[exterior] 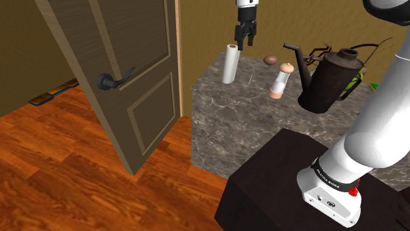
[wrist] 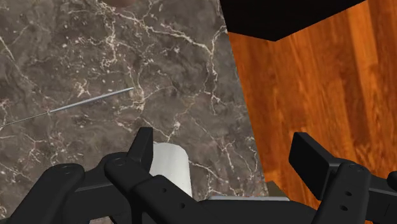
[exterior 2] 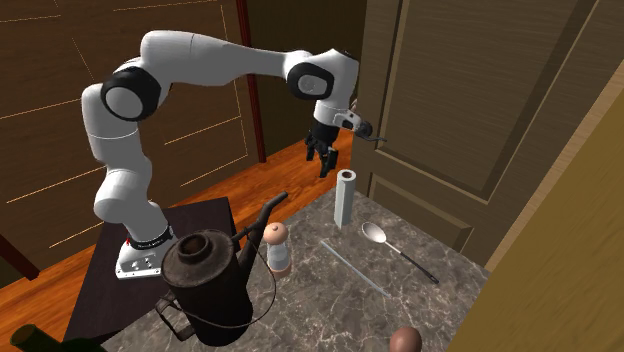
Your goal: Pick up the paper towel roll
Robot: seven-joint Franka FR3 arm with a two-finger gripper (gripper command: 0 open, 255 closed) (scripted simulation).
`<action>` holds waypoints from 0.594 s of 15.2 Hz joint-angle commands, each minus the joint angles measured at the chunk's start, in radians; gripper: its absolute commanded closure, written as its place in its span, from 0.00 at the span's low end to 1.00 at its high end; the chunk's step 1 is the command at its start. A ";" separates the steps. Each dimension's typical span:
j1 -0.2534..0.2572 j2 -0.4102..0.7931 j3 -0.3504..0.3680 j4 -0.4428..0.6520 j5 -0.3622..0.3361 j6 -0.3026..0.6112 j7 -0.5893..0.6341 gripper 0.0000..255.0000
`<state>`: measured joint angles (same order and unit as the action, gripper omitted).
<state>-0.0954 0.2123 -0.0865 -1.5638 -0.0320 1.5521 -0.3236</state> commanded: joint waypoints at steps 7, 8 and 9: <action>-0.056 0.398 -0.001 0.568 0.067 -0.176 -0.054 0.00; -0.055 0.392 0.000 0.546 0.066 -0.159 -0.054 0.00; -0.054 0.387 0.000 0.524 0.066 -0.143 -0.054 0.00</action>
<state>-0.1488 0.5908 -0.0873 -1.0420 0.0326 1.4020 -0.3770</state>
